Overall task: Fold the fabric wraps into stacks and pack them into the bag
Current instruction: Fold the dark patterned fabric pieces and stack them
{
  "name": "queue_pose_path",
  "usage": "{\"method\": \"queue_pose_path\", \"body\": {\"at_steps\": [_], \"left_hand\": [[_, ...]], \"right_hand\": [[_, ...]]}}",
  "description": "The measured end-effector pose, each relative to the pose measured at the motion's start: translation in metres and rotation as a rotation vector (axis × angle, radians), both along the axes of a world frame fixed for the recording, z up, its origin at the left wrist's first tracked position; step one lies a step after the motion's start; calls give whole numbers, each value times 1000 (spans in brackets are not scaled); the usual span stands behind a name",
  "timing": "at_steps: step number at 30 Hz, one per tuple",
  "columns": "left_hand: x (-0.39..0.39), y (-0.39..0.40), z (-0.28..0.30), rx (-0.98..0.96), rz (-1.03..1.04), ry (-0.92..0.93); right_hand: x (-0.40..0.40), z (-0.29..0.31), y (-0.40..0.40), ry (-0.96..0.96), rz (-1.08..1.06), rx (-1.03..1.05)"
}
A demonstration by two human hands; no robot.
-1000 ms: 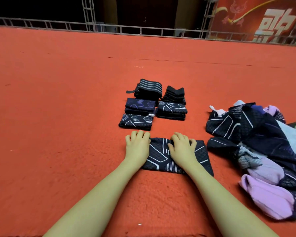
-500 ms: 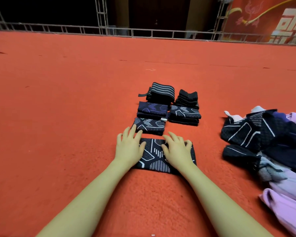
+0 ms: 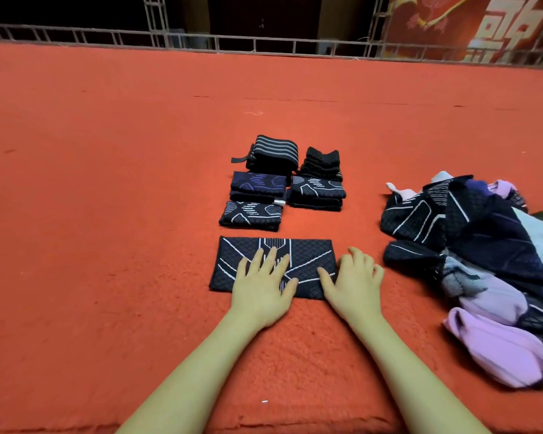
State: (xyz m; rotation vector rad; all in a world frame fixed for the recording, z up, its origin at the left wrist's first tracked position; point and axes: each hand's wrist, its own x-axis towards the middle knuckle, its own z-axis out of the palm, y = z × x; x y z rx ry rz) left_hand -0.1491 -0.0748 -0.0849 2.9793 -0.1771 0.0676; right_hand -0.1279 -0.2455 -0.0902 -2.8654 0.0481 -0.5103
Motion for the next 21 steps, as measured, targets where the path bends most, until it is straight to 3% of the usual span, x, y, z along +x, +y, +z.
{"method": "queue_pose_path", "body": {"at_steps": [6, 13, 21], "left_hand": [[-2, -1, -1, 12, -2, -9], [-8, -7, -1, -21, -24, -78], [9, -15, 8, -6, -3, 45]], "right_hand": [[-1, -2, 12, 73, -36, 120], [9, 8, 11, -260, -2, 77], [8, 9, -1, 49, -116, 26]]}}
